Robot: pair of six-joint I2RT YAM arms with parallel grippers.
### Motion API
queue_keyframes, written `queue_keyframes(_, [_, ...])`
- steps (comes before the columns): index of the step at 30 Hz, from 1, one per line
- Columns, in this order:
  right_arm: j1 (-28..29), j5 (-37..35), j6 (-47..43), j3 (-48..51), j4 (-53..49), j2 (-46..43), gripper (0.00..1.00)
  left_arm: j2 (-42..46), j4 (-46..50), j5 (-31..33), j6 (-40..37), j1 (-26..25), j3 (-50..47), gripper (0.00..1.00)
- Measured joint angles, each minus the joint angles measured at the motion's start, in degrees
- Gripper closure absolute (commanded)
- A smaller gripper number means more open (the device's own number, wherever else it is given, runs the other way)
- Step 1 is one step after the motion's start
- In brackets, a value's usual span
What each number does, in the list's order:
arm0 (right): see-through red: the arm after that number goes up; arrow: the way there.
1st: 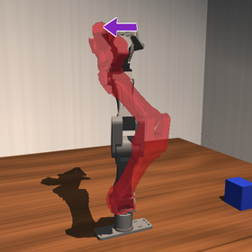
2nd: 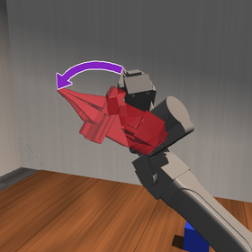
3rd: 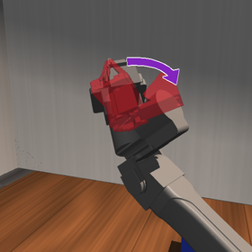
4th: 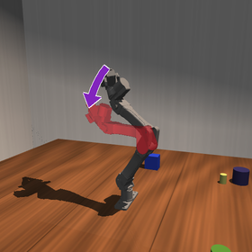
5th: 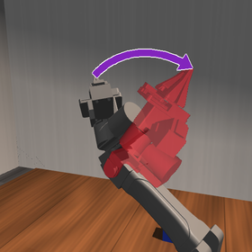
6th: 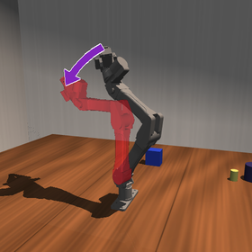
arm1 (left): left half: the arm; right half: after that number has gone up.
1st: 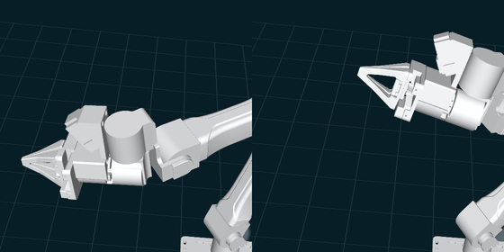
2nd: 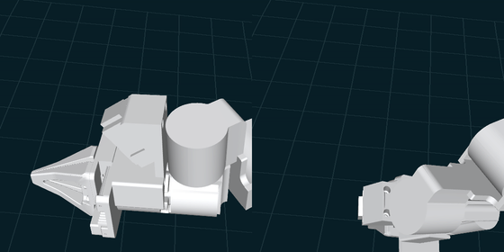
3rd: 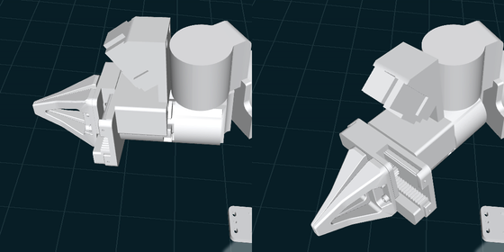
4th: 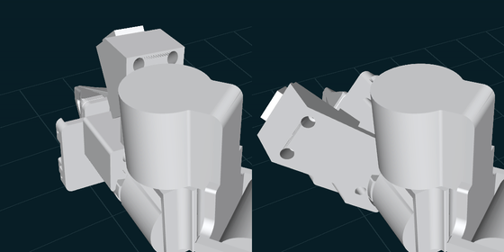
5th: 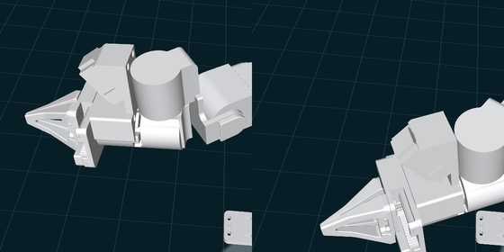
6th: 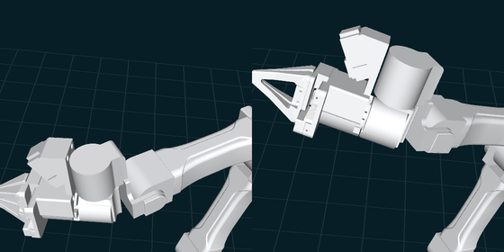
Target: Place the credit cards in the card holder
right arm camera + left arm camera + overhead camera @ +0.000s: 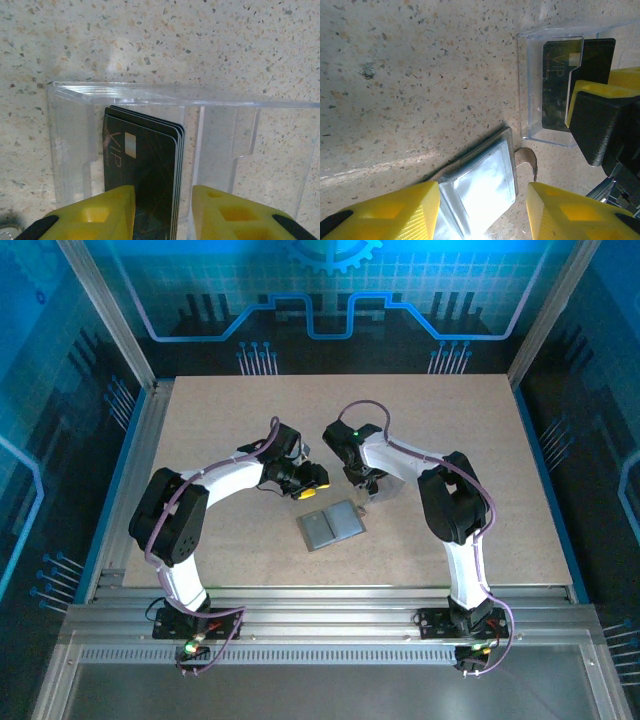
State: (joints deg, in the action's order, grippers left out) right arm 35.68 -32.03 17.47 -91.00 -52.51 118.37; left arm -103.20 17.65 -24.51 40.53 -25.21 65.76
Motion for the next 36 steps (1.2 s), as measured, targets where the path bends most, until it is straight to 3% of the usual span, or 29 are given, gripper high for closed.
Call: queue_keyframes(36, [-0.1, -3.3, -1.5, -0.3, -1.9, -0.8, 0.70, 0.0, 0.0, 0.0, 0.0, 0.1, 0.0, 0.50])
